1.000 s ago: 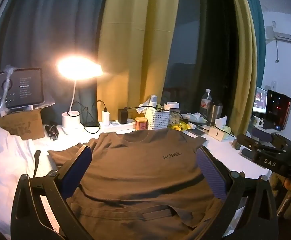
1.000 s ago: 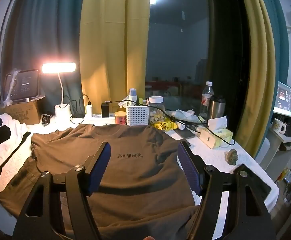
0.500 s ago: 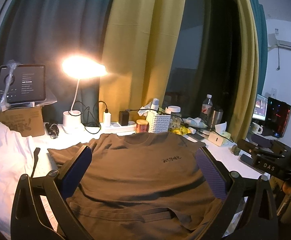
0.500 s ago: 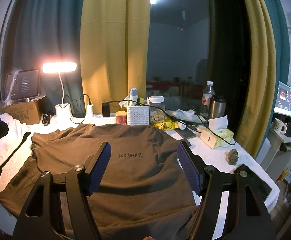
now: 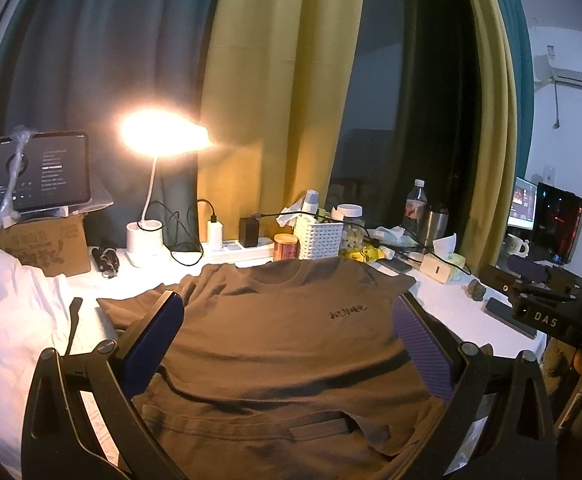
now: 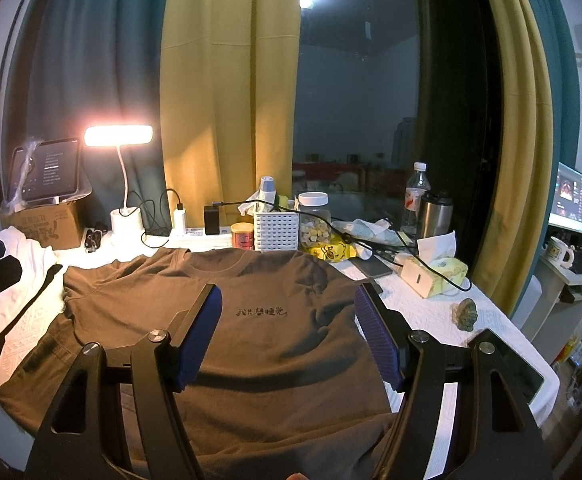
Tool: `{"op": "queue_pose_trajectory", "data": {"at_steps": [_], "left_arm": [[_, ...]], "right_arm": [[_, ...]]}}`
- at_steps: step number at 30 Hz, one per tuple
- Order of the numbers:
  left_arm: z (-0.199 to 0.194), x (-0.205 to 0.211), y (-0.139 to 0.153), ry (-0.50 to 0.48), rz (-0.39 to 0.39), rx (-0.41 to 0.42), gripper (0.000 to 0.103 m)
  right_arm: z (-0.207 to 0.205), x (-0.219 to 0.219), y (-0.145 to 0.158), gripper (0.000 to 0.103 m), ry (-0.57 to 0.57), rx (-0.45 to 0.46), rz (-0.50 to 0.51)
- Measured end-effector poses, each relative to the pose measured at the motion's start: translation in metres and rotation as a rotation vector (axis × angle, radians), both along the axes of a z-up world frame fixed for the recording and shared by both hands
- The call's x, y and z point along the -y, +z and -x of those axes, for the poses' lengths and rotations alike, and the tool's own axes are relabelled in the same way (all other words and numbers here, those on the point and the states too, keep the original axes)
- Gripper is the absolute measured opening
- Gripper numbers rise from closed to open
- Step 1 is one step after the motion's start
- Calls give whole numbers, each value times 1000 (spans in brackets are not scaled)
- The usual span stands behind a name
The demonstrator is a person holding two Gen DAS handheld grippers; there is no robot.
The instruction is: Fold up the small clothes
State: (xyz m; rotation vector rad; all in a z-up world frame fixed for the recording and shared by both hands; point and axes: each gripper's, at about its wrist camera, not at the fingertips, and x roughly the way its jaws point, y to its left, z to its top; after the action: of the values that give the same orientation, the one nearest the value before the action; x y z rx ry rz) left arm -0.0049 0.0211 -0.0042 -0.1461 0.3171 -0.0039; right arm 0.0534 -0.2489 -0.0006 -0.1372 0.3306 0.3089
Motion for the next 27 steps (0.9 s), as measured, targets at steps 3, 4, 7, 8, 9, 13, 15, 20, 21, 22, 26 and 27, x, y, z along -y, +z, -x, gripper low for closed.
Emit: {"op": "queue_pose_trajectory", "data": {"at_steps": [3,4,7,8,9,13,15,20,21,22,26,27], "left_arm": [[-1,2,-1,0,-7,-10,102],[-2,2,-1,-2,-4,-10,102],[-2,2,0,-4,-3,-10,102],[-2,2,0,-3,-3,-8,102],[-2,3,0,-2,-4,-7,102],[-2,3,0,-2,-5,-7,102],[-2,3,1,0,-6,-7,102],[-3,2,3,7,-9,-5,102],[-3,2,3,8,-9,-3,102],[-3,2,3,7,-9,-2,102],[-4,1,4,8,-11,-2,102],[-3,1,4,8,-10,-1,102]], "right_arm": [[-1,-1,2,72,-1,-1,0],[-1,0,2,72,-1,-1,1],[-1,-1,2,72,-2,-4,2],[0,-2,2,72,-3,-4,1],[-1,-1,1,72,-3,-3,1],[-2,0,-2,72,-4,-4,1],[-2,0,-2,72,-4,-6,0],[-3,0,-3,72,-5,-6,0],[-3,0,-3,72,-5,-6,0],[-3,0,-3,72,-4,-7,0],[-4,0,-2,72,-5,-8,0],[-3,1,-5,72,-5,-9,0]]}}
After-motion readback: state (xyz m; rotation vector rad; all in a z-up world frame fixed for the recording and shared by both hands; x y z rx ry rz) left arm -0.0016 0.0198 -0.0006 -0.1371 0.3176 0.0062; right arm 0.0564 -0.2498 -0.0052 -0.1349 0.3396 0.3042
